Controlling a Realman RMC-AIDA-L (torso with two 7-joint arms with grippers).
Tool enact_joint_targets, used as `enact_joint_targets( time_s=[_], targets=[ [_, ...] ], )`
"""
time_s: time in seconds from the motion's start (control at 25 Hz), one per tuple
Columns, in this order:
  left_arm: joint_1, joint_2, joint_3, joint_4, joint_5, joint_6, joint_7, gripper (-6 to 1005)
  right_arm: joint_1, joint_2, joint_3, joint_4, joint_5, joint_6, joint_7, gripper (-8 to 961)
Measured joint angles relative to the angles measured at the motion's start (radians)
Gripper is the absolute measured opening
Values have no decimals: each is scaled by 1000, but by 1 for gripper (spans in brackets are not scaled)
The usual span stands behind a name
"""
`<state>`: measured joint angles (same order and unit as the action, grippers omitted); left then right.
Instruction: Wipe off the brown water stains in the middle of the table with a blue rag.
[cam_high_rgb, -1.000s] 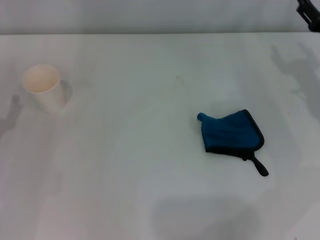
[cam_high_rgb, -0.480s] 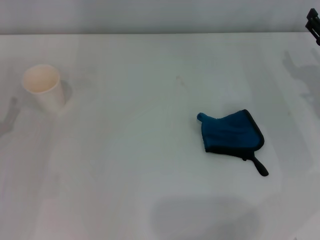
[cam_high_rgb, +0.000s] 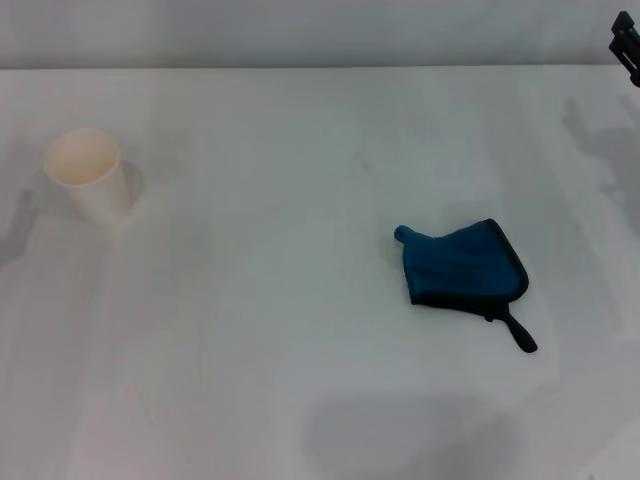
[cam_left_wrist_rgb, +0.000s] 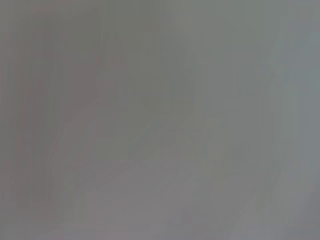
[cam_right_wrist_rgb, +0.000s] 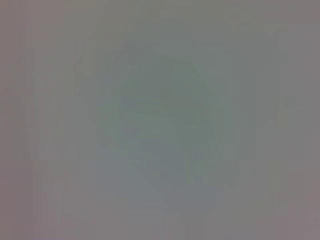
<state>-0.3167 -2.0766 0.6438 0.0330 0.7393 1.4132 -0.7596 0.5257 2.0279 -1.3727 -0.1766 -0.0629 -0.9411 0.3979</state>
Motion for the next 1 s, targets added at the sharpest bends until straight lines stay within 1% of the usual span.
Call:
enact_joint_targets(
  time_s=[0.16, 0.32, 0.48, 0.64, 1.0],
  targets=[
    [-15, 2, -6, 2, -9, -63, 2, 891, -3, 0, -8, 5, -1, 2, 3, 844],
    [-36, 3, -7, 3, -18, -128, 2, 891, -12, 0, -37, 6, -1, 8, 6, 844],
    [-54, 6, -5, 16, -16, -170, 2, 891, -12, 0, -61, 4, 0, 45, 7, 845],
    [-67, 6, -2, 39, -14, -184, 2, 891, -7, 0, -69, 3, 0, 75, 8, 845],
    [-75, 7, -1, 51, -11, -186, 3, 891, -14, 0, -69, 1, 6, 78, 11, 844]
  ],
)
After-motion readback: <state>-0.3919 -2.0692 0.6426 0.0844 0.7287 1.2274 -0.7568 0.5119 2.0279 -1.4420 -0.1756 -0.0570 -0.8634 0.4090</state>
